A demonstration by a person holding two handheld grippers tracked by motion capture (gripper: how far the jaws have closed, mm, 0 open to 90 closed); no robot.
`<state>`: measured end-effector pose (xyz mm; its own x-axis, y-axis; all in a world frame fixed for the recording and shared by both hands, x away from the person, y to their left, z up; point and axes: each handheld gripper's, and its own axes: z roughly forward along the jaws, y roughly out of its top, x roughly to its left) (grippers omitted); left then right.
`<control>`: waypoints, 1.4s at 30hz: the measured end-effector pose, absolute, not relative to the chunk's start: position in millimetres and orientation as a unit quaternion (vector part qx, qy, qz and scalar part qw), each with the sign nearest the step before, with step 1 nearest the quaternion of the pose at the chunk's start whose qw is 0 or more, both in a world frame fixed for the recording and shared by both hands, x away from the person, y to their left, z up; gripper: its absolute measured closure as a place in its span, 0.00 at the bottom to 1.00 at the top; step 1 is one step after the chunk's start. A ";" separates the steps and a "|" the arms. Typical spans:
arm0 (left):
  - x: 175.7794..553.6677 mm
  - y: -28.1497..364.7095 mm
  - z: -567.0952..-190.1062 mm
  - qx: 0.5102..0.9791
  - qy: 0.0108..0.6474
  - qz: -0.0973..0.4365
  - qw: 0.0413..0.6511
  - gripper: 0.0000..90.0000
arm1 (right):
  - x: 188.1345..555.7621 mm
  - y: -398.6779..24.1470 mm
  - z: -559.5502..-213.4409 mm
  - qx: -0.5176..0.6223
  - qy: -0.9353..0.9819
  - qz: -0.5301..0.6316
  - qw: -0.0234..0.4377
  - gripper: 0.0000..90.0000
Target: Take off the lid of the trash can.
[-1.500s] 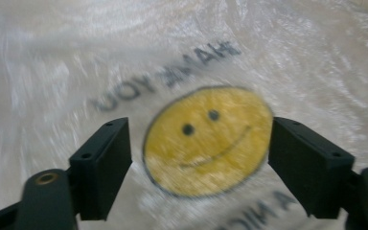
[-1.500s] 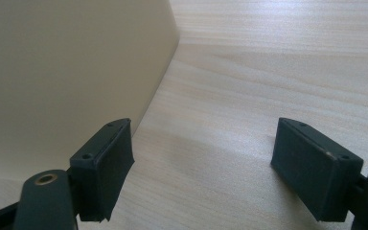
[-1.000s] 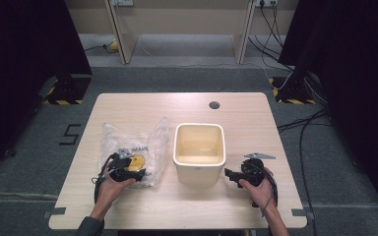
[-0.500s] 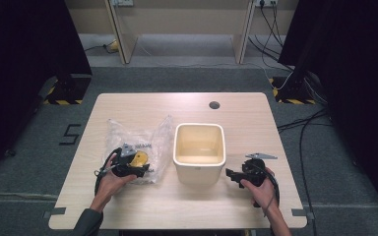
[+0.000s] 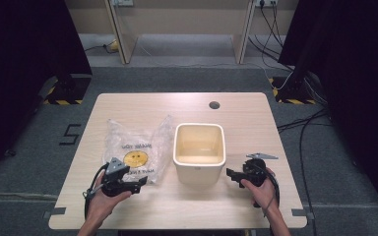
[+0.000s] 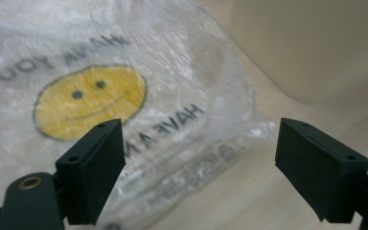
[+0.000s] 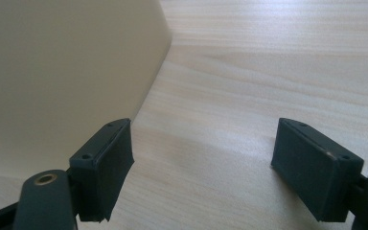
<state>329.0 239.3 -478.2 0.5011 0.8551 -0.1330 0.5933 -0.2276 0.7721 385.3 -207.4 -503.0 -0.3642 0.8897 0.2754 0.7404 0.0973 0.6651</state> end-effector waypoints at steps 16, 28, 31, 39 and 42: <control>283.3 240.2 -515.7 0.791 0.458 0.166 0.370 0.18 | 385.2 -206.5 -503.6 0.554 0.734 0.380 0.099 0.24; 281.5 238.8 -520.3 0.802 0.449 0.184 0.349 0.17 | 383.3 -207.5 -485.9 0.547 0.722 0.407 0.120 0.21; 281.8 238.6 -520.9 0.801 0.449 0.181 0.352 0.16 | 384.7 -210.0 -476.0 0.554 0.711 0.413 0.128 0.21; 282.1 238.5 -520.7 0.803 0.448 0.180 0.350 0.16 | 388.4 -214.9 -459.0 0.554 0.704 0.422 0.141 0.21; 282.0 239.0 -521.1 0.803 0.445 0.180 0.352 0.15 | 393.7 -218.1 -448.0 0.558 0.695 0.428 0.149 0.22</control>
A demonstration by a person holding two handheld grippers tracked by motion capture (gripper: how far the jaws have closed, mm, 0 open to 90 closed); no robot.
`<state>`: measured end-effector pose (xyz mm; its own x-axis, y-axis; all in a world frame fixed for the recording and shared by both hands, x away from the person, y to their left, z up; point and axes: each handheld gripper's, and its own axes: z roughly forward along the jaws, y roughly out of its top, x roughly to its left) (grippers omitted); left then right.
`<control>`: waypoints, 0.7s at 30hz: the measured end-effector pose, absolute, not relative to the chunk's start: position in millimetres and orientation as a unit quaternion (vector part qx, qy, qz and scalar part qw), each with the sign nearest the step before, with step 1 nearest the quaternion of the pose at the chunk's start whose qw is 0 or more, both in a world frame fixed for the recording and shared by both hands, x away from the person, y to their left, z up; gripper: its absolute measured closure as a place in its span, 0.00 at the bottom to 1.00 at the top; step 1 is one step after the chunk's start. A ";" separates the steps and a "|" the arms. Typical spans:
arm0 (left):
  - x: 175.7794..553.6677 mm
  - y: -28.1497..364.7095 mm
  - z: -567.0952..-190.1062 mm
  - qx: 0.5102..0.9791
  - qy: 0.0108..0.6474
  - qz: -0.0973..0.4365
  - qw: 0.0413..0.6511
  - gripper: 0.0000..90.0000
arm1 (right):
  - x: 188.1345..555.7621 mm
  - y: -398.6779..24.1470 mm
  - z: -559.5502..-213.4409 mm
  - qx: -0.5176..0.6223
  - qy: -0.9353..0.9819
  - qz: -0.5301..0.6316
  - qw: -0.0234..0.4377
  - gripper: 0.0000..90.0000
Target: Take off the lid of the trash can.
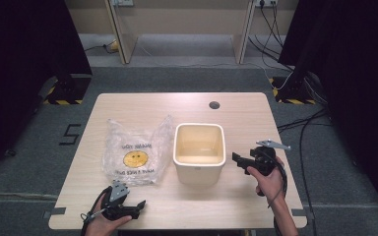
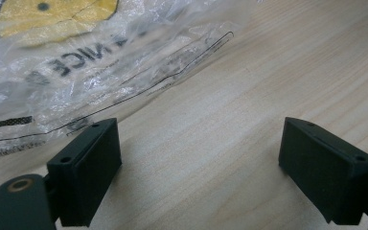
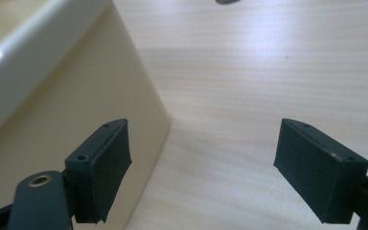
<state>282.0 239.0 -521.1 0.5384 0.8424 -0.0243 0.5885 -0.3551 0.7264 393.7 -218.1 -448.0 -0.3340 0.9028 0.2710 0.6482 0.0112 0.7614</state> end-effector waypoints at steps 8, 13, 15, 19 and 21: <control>282.2 238.5 -520.5 0.803 0.447 0.179 0.349 0.15 | 402.3 -216.2 -421.0 0.544 0.691 0.446 0.166 0.22; 282.1 238.5 -520.7 0.803 0.448 0.180 0.350 0.15 | 405.1 -214.8 -411.1 0.539 0.690 0.452 0.171 0.22; 282.5 238.5 -520.0 0.805 0.447 0.178 0.347 0.15 | 407.2 -212.2 -404.1 0.532 0.693 0.454 0.175 0.22; 282.4 238.5 -520.3 0.804 0.447 0.179 0.348 0.15 | 410.6 -207.7 -396.2 0.527 0.694 0.458 0.175 0.22; 282.5 238.4 -520.0 0.805 0.448 0.178 0.347 0.15 | 411.3 -206.0 -394.5 0.525 0.696 0.458 0.175 0.22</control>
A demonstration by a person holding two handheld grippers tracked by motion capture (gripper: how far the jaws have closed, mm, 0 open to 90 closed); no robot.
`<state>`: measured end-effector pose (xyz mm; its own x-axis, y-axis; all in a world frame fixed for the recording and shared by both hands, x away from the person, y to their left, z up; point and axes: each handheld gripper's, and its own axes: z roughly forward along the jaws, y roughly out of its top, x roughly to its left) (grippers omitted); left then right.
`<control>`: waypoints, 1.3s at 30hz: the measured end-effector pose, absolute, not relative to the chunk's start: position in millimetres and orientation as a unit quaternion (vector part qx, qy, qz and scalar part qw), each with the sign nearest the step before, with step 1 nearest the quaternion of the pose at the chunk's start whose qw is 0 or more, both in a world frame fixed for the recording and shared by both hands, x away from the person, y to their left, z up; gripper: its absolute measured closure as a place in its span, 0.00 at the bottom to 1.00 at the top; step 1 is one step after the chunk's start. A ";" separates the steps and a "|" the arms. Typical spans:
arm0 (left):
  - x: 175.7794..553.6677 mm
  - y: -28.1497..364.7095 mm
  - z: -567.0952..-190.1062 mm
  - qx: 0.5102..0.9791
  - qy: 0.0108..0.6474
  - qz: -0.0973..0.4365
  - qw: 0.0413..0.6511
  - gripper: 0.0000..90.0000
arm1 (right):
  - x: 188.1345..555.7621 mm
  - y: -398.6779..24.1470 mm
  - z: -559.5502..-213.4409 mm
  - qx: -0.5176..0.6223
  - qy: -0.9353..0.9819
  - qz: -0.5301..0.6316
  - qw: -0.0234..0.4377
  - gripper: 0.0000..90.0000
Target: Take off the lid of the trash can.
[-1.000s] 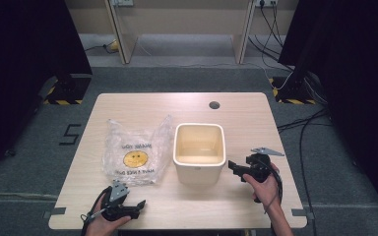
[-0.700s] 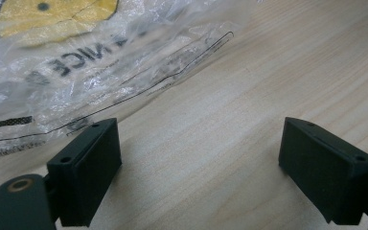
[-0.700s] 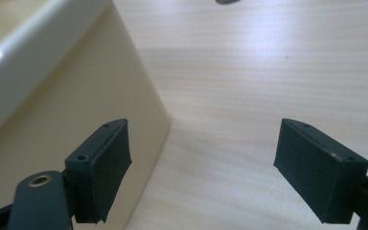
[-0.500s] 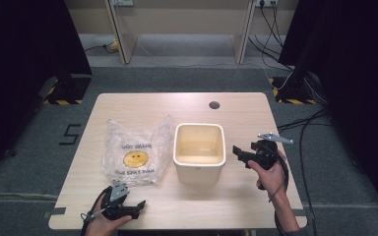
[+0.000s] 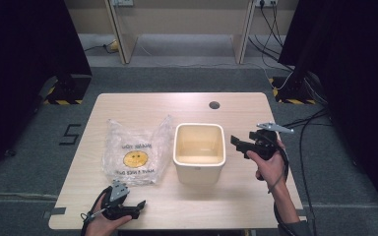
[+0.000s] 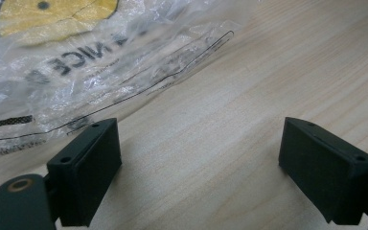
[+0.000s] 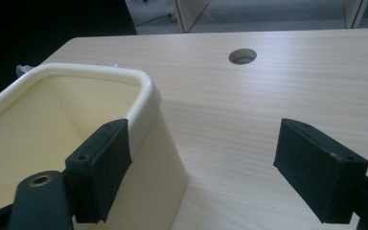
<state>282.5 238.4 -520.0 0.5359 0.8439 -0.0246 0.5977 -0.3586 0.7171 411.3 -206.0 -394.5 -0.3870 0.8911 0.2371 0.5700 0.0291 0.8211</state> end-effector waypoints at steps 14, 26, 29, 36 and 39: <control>282.1 238.8 -520.4 0.804 0.447 0.179 0.348 0.15 | 421.7 -178.8 -387.2 0.505 0.719 0.444 0.173 0.25; 282.1 239.0 -520.2 0.805 0.446 0.178 0.348 0.15 | 445.7 -150.3 -390.9 0.489 0.746 0.415 0.181 0.44; 282.4 238.9 -519.7 0.807 0.446 0.176 0.346 0.15 | 453.3 -144.8 -394.1 0.490 0.754 0.398 0.181 0.52; 282.1 239.0 -519.9 0.806 0.446 0.177 0.347 0.15 | 457.7 -140.6 -398.2 0.481 0.772 0.370 0.191 0.62; 282.5 238.9 -519.7 0.807 0.446 0.176 0.346 0.15 | 459.6 -139.8 -400.4 0.471 0.779 0.366 0.194 0.68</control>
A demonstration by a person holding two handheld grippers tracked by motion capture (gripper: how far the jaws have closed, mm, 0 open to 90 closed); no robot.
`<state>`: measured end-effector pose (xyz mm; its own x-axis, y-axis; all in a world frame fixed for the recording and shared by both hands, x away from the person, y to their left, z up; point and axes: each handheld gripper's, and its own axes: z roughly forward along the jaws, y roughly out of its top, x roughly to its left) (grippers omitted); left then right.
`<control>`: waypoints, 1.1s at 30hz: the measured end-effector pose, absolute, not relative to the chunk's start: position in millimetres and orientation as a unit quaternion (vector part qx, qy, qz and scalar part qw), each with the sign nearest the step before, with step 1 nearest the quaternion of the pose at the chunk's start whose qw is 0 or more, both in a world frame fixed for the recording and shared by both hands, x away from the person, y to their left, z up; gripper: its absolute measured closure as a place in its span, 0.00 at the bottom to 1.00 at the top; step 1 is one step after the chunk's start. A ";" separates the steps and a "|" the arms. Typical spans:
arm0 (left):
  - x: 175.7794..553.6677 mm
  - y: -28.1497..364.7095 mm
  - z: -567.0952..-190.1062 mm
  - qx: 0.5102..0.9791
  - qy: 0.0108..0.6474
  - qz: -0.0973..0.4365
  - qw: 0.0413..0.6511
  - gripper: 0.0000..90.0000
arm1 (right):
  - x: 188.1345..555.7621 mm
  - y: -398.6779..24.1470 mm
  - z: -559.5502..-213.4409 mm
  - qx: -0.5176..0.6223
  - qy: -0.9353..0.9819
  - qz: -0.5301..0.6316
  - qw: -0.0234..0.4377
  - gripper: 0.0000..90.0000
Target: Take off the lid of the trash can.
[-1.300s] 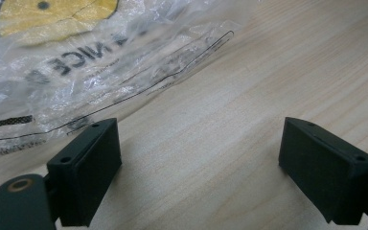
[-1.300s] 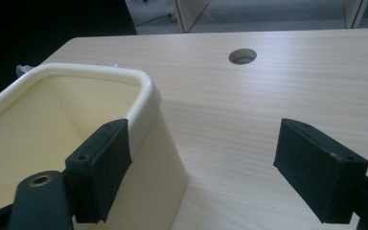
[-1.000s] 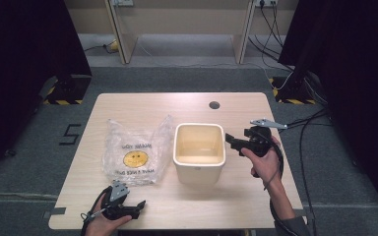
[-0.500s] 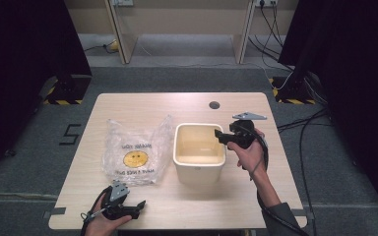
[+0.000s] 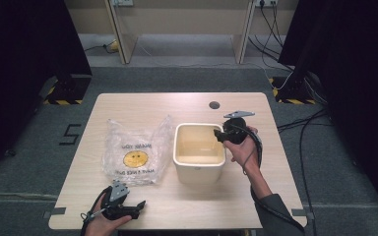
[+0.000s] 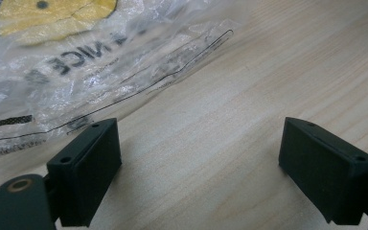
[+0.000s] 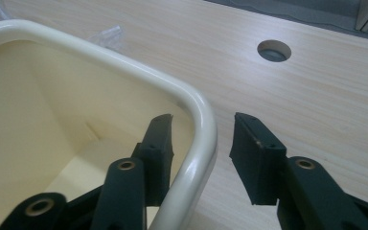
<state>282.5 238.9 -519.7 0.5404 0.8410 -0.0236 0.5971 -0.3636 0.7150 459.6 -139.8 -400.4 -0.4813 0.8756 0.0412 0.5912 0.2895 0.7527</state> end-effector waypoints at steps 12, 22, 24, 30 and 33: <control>282.5 238.9 -519.7 0.807 0.446 0.176 0.346 0.15 | 455.2 -136.8 -390.3 0.445 0.782 0.379 0.214 0.76; 282.3 238.9 -519.7 0.806 0.446 0.177 0.346 0.15 | 451.8 -133.0 -364.3 0.429 0.774 0.408 0.226 0.77; 282.5 239.0 -519.6 0.807 0.446 0.177 0.345 0.15 | 451.3 -133.8 -358.9 0.429 0.767 0.419 0.228 0.77; 281.9 239.0 -520.0 0.806 0.447 0.177 0.347 0.15 | 447.3 -152.9 -346.4 0.440 0.743 0.454 0.222 0.77; 281.8 239.0 -520.2 0.805 0.446 0.178 0.348 0.15 | 443.9 -172.3 -344.9 0.452 0.731 0.460 0.221 0.77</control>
